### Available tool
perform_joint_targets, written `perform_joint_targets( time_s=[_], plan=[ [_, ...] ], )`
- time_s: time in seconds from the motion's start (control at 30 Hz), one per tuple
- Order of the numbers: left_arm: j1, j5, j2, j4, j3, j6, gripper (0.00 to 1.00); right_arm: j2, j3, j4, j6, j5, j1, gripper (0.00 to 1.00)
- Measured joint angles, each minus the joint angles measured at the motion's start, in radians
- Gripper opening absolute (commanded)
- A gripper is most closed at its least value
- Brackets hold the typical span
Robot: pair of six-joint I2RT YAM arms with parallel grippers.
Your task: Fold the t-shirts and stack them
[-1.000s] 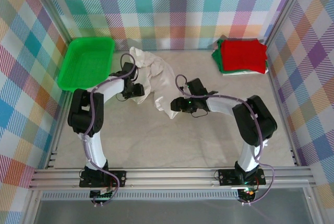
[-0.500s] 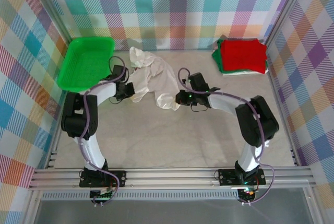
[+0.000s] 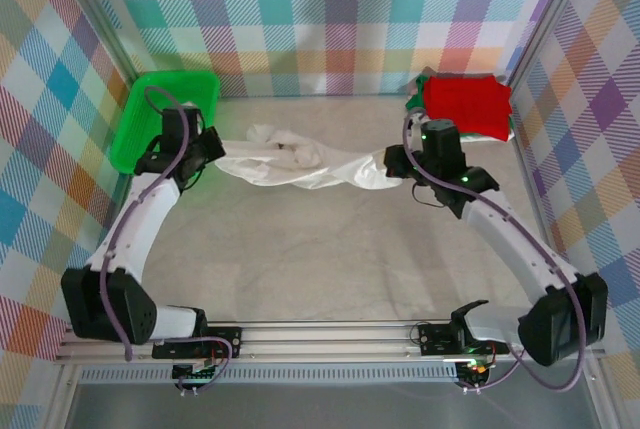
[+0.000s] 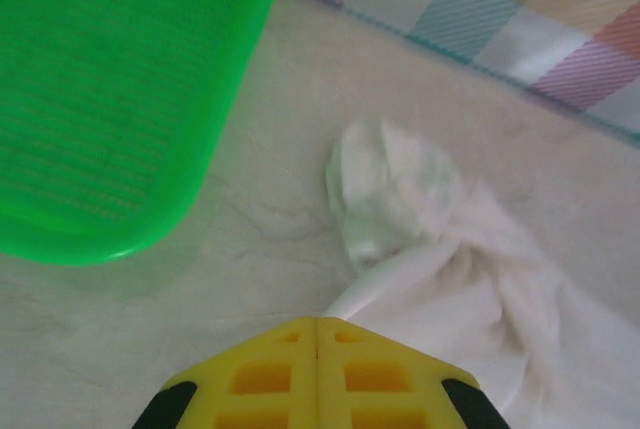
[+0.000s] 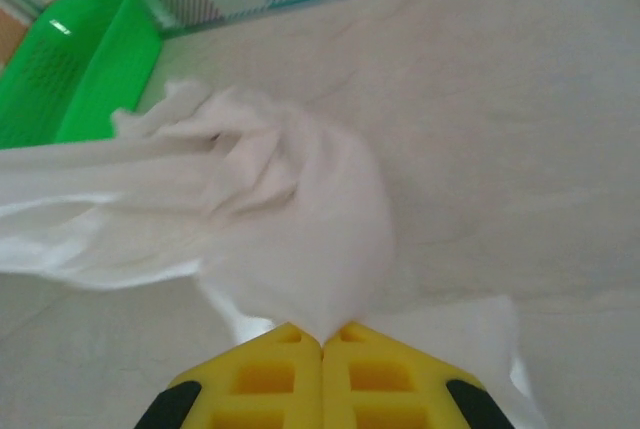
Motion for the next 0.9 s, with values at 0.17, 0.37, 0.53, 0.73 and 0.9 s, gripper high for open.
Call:
perform_joint_targets(
  time_s=[0.17, 0.37, 0.53, 0.73, 0.9],
  plan=[
    [0.000, -0.014, -0.106, -0.087, 0.129, 0.038, 0.00, -0.106, 0.059, -0.070, -0.099, 0.048, -0.005, 0.00],
    [0.000, -0.018, -0.216, -0.179, 0.280, 0.048, 0.00, -0.216, 0.111, -0.132, -0.168, 0.097, -0.004, 0.01],
    [0.000, -0.026, -0.261, -0.248, 0.415, 0.057, 0.00, -0.282, 0.146, -0.180, -0.189, 0.117, -0.004, 0.00],
    [0.000, -0.027, -0.239, -0.257, 0.500, 0.063, 0.00, -0.289, 0.166, -0.194, -0.187, 0.124, -0.004, 0.02],
    [0.000, -0.029, -0.188, -0.264, 0.491, 0.063, 0.00, -0.243, 0.166, -0.235, -0.173, 0.175, -0.008, 0.07]
  ],
)
